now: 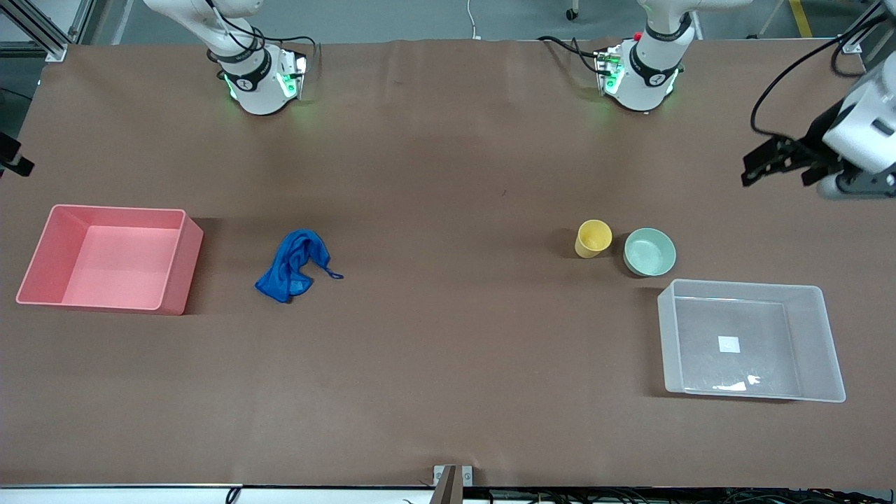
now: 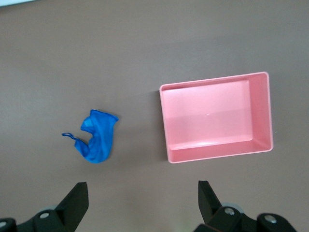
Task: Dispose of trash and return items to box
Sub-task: 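Reach the right gripper to the blue cloth while the left gripper reaches the green bowl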
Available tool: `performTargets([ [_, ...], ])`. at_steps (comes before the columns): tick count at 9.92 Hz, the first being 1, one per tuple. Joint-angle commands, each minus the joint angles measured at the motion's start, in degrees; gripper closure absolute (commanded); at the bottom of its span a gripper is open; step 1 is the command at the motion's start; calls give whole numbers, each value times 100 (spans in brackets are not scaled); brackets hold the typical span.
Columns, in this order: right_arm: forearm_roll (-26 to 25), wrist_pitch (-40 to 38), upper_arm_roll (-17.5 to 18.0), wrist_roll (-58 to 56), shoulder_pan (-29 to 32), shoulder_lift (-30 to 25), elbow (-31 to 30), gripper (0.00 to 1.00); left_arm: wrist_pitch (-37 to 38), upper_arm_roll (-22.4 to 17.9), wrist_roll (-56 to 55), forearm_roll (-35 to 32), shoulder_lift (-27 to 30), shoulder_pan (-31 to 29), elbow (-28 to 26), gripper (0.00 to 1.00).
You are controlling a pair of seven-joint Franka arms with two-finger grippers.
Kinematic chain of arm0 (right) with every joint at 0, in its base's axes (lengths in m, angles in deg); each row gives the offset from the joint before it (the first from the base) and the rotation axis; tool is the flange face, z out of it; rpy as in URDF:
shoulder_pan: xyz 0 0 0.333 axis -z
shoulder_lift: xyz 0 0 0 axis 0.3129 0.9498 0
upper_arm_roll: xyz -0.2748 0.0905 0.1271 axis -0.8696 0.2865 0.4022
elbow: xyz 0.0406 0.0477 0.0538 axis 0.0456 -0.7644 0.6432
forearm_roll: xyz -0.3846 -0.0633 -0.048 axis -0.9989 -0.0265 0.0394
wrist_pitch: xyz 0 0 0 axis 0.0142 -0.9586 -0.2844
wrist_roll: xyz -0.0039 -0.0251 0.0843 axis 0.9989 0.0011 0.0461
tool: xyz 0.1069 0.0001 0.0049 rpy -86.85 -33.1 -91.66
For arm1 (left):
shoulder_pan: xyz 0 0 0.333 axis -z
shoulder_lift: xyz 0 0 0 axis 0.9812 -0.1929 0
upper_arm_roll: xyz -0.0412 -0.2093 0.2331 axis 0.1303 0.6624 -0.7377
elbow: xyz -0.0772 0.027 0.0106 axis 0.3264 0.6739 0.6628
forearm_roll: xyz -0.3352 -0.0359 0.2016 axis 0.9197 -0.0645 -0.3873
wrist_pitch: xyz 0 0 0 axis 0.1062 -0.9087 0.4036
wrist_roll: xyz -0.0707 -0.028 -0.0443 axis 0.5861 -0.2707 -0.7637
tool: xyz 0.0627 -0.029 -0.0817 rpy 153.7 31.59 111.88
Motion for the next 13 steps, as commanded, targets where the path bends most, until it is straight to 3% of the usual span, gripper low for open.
performTargets([
  [1,-112,44,801,1567,-79,23,-239,0,-1620,-95,137,-3,416,4,-2068,3],
  [3,-112,691,1409,2625,-105,173,-1045,0,-2923,-104,137,-13,339,-4,-3118,2],
  [5,-121,2313,1762,3103,-166,235,-2554,0,-4240,-104,137,-13,67,-13,-3961,3],
  [7,-130,3879,1798,3157,-184,550,-3778,0,-5131,-104,128,-13,-617,-13,-4220,4],
  [11,-709,6369,1737,3139,-105,2025,-4652,0,-6327,-112,-12,-4,-1761,-83,-4159,11],
  [12,-762,6408,1737,3139,-105,2132,-4653,0,-6565,-112,-65,66,-1919,-84,-4150,31],
  [13,-841,6434,1737,3139,-105,2212,-4645,0,-6619,-121,-100,67,-1973,-84,-4150,75],
])
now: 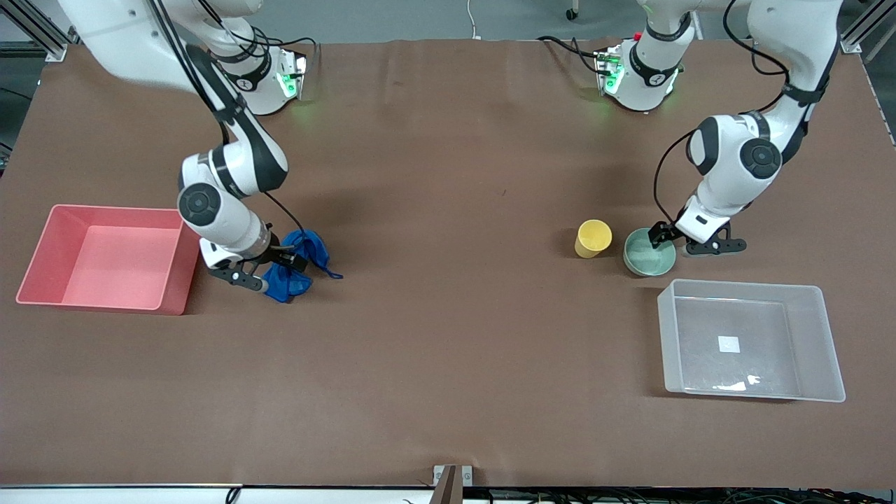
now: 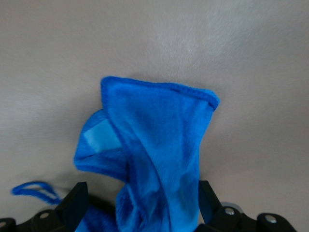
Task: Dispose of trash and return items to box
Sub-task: 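Grasp the blue cloth with the right gripper while the left gripper grasps the bowl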
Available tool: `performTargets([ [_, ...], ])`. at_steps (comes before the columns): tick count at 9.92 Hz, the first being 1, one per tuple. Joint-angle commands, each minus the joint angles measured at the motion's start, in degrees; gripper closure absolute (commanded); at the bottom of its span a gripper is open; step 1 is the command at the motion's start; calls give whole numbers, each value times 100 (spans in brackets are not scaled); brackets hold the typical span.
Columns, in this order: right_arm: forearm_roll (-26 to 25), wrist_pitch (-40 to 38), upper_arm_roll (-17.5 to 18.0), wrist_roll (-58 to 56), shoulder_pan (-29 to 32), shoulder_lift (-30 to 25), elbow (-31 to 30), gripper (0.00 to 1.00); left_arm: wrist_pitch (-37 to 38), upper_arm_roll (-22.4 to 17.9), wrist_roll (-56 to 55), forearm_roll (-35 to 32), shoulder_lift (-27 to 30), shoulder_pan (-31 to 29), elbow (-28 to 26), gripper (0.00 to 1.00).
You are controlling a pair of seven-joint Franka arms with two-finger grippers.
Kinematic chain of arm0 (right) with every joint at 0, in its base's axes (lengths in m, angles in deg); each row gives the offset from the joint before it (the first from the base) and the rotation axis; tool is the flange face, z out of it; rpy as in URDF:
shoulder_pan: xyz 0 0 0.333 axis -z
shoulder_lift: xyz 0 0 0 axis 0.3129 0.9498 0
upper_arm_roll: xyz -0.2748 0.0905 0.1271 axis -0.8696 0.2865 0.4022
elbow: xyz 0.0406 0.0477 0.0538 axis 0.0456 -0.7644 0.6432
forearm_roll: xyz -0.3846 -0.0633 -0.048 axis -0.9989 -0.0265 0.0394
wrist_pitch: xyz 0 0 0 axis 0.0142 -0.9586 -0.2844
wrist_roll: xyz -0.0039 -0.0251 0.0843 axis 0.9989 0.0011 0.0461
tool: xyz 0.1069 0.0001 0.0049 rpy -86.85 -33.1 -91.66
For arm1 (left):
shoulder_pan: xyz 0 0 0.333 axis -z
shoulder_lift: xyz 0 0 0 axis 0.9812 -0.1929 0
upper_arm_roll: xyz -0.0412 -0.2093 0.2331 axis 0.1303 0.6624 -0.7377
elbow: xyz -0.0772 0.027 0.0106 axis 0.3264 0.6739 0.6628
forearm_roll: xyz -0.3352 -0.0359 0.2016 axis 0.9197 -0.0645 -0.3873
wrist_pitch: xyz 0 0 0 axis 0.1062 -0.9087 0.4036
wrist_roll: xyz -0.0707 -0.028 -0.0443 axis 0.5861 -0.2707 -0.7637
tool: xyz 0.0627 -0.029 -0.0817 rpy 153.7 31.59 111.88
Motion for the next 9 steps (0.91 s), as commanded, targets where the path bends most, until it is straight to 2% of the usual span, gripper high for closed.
performTargets([
  [1,-456,81,17,96,73,7,-43,9,-133,-34,-7,66,-252,-2,58,99],
  [2,-468,134,8,113,73,43,-43,29,-124,-25,-16,66,-244,-2,58,100],
  [4,-460,82,8,715,91,35,10,80,-124,-34,-7,66,-209,-2,49,100],
  [5,-460,82,17,902,65,35,19,95,-98,-34,19,66,-60,-2,23,100],
  [6,-460,82,17,991,73,35,19,99,77,-34,45,66,341,-2,-64,100],
  [8,-460,-40,52,1114,65,-70,106,99,1984,-95,151,49,1447,-2,109,100],
  [9,-460,-790,78,1246,30,-271,420,99,2673,-261,369,49,1644,7,494,100],
])
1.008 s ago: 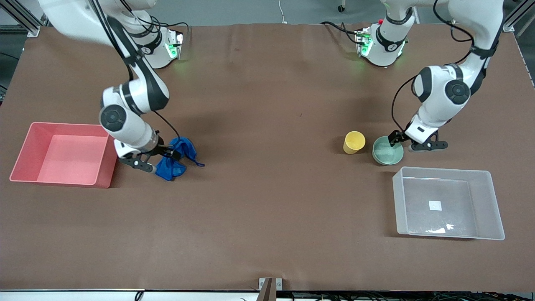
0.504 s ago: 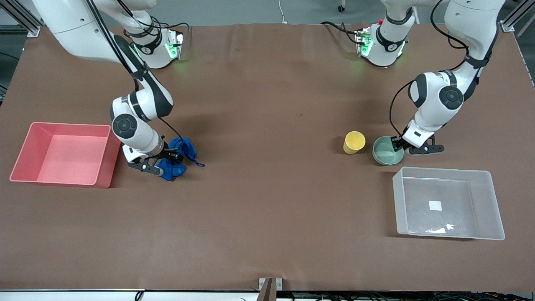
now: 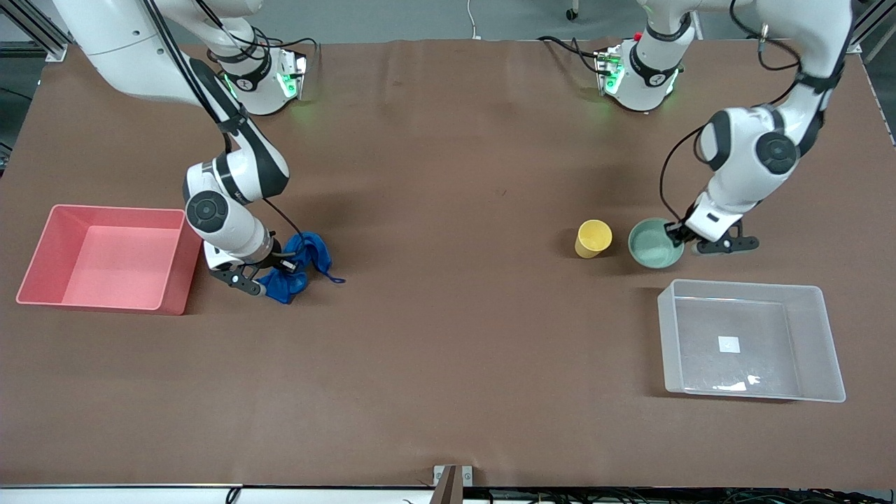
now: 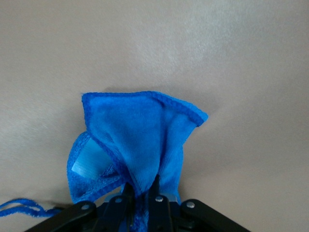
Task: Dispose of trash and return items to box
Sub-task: 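Grasp the blue cloth with the right gripper while the left gripper grasps the bowl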
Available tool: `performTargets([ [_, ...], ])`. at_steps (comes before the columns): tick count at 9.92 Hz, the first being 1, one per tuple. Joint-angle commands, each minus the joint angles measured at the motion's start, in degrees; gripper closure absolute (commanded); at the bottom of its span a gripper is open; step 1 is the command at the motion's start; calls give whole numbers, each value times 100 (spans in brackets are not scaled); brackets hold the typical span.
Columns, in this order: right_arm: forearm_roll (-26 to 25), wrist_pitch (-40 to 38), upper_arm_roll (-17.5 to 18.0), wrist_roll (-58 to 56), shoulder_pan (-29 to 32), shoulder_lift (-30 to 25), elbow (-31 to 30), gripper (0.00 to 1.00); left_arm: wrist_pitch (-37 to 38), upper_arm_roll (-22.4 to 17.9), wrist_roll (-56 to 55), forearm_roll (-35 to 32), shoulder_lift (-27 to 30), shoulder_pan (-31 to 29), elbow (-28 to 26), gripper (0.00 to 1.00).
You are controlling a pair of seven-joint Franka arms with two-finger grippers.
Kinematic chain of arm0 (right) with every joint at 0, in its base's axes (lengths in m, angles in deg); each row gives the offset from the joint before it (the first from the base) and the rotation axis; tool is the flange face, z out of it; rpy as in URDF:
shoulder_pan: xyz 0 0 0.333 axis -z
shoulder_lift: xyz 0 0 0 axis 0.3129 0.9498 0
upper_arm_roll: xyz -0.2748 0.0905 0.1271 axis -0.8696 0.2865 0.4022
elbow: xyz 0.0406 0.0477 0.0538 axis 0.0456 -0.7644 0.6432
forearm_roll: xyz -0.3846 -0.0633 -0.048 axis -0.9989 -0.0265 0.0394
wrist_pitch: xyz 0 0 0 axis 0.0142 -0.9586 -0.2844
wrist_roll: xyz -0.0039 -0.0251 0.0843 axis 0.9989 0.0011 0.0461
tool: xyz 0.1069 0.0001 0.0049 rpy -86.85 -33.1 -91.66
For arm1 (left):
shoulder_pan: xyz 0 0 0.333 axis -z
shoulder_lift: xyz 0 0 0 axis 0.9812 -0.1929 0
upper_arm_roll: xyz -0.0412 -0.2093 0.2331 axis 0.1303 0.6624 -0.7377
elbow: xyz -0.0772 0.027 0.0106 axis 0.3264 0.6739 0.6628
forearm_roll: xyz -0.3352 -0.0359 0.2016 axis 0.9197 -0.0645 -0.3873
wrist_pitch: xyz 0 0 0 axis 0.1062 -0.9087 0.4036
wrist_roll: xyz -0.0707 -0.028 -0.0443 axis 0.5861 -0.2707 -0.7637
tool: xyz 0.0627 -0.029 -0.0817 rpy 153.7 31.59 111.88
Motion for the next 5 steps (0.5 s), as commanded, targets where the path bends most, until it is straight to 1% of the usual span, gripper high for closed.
performTargets([
  [1,-138,-1735,154,306,26,-463,798,99,1200,-398,531,47,341,15,757,100],
  [2,-138,-2817,172,237,26,-595,1421,99,1282,-487,664,47,-43,15,1389,100],
  [3,-104,-3758,172,-42,44,-710,2019,99,1317,-488,691,47,-561,6,2057,100],
  [4,-86,-4525,120,-489,96,-885,2486,99,1318,-479,692,64,-1114,6,2716,100],
  [5,-86,-5124,67,-1146,288,-1061,2848,99,1318,-479,700,64,-1668,6,3358,100],
])
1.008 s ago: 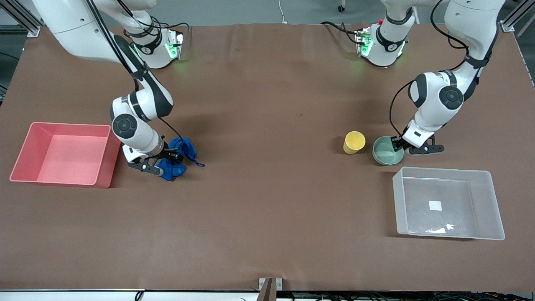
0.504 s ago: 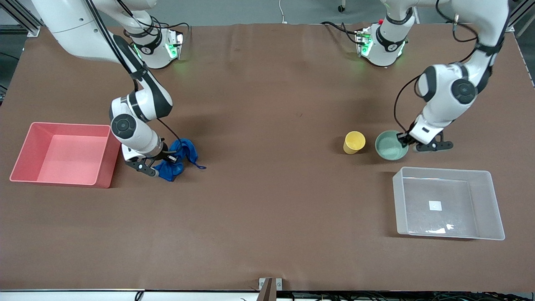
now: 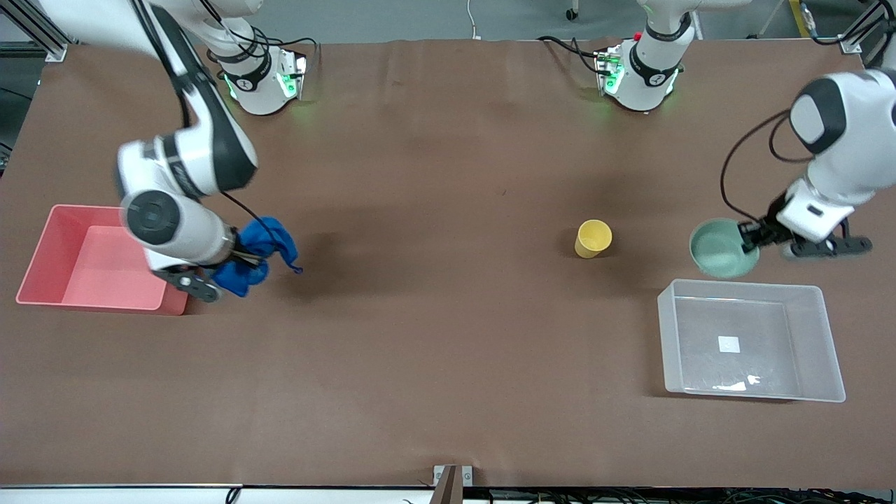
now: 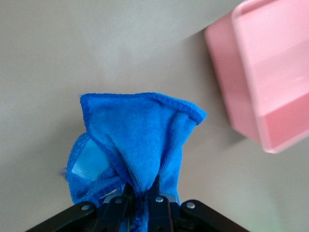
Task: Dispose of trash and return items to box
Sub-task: 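Drop the cloth into the pink bin while the left gripper places the bowl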
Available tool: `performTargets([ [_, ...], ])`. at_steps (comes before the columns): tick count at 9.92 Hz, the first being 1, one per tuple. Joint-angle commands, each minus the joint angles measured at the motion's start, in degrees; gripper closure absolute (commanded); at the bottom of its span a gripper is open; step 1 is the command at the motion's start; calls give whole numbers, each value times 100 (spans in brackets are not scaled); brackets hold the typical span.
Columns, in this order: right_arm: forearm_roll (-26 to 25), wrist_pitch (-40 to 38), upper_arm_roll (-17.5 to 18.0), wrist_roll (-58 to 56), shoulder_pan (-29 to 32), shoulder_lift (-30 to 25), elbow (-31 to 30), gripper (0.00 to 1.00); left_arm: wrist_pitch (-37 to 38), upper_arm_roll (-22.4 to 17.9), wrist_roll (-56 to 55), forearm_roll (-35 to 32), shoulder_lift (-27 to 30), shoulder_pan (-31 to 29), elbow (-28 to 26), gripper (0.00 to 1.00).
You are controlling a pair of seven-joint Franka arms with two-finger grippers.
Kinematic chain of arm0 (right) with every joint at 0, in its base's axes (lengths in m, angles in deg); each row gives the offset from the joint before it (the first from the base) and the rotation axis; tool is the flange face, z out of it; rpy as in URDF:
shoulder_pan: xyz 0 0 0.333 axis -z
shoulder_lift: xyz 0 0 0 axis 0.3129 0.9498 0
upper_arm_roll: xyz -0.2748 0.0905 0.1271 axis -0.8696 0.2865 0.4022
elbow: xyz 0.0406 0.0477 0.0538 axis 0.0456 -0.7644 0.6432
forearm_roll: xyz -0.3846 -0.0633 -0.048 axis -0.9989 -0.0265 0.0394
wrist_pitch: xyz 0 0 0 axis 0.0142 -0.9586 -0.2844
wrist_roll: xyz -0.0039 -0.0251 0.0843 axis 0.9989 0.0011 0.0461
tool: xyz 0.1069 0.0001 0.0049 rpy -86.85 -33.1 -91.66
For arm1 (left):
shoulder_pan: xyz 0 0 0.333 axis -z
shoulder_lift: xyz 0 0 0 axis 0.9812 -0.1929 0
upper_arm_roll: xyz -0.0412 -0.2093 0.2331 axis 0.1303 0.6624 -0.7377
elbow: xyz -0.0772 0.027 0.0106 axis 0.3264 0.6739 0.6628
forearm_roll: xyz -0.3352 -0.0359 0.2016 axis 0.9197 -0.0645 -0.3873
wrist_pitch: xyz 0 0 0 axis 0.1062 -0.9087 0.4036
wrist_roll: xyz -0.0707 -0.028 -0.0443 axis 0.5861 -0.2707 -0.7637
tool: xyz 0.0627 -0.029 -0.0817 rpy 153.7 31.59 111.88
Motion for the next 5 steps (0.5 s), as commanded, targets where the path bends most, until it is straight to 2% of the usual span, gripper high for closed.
performTargets([
  [1,-76,-1110,-426,-1490,326,-204,727,99,73,22,204,73,-1686,-10,1552,100],
  [3,-76,-1090,-1681,-3545,327,-187,801,99,81,-109,581,292,-2662,-19,2685,100],
  [4,-76,-741,-2183,-4365,336,-161,714,99,73,-153,627,406,-3093,-19,3082,100],
  [5,-67,-172,-2562,-4939,362,-117,417,99,73,-154,645,424,-3315,-19,3226,100],
])
